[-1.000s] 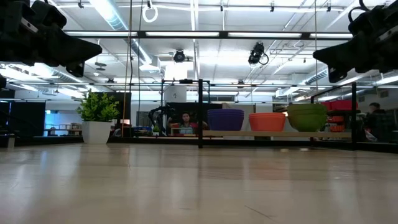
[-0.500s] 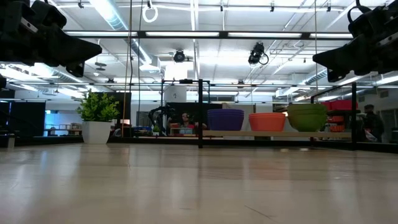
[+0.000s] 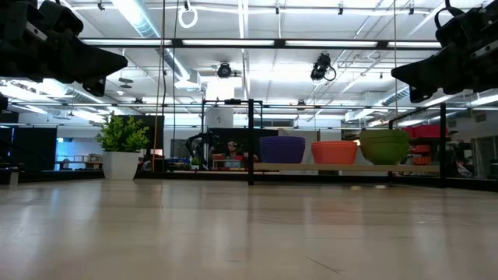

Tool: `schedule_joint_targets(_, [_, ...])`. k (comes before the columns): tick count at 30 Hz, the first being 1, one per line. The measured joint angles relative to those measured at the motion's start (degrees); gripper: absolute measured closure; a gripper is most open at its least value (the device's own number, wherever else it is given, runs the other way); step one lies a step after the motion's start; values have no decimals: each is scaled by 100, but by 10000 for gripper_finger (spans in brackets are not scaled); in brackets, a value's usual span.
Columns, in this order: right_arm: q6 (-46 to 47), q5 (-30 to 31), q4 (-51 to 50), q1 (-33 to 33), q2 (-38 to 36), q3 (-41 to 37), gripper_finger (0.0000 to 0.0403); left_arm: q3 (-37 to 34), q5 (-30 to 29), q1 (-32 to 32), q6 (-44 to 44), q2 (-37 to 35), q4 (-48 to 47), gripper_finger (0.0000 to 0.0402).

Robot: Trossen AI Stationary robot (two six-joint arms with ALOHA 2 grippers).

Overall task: Pick & Place Mini bowls
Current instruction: Return to Home Position

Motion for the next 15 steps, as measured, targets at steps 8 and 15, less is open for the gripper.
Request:
schedule_joint_targets(8, [-12, 2, 9, 57, -102, 2, 387, 0, -1, -1, 0, -3, -2, 362])
schedule_joint_targets(15, [-13, 2, 146, 59, -238, 8, 387, 0, 1, -7, 2, -70, 38, 362])
